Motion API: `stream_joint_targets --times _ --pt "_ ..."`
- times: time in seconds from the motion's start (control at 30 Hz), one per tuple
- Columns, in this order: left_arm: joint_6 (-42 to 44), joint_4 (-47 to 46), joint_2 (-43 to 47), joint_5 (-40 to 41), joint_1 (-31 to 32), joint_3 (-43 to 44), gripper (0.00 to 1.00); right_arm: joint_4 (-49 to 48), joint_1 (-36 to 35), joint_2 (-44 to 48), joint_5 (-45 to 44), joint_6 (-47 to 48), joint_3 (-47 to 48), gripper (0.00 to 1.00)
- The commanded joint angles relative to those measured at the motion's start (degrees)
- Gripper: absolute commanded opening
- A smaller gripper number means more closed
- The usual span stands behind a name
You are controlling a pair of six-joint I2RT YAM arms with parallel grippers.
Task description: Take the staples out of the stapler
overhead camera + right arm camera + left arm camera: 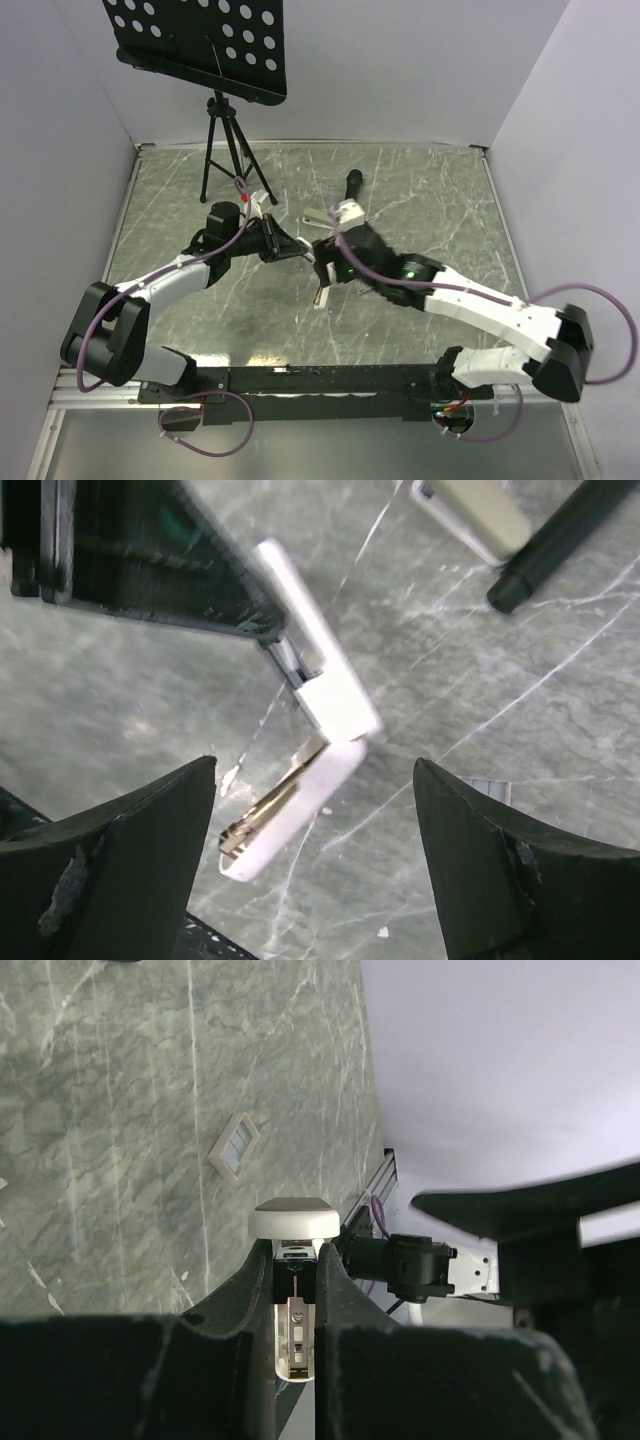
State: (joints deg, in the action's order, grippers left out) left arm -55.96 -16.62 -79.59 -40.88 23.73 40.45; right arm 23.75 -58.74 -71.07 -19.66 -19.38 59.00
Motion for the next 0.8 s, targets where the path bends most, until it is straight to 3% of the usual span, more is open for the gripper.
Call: stream_joint_targets --times 0.0,0.17,0.43,0.53,0.77 --pt "1.12 -6.92 3.04 -3.32 0.44 -0.54 0.01 -5.98 6.52 6.63 15.85 -0.84 -4.68 0.87" --pt "2.09 -7.37 4.36 -4.73 0.97 -0.63 0.01 -9.94 18.81 9.02 33.26 2.67 -9.25 0.87" --pt "1.12 -11.76 6.29 -7.37 1.67 -1.86 0.01 -15.92 24.90 4.98 55.14 5.57 -10.67 0.91" --pt "0.86 -13.17 6.20 -9.12 2.11 -1.60 0.01 -16.01 24.99 2.17 60.06 6.63 -9.00 0.95" --pt "1.12 -13.53 6.20 -10.36 2.55 -0.90 0.01 -17.60 24.90 -1.00 63.60 6.37 -6.36 0.92"
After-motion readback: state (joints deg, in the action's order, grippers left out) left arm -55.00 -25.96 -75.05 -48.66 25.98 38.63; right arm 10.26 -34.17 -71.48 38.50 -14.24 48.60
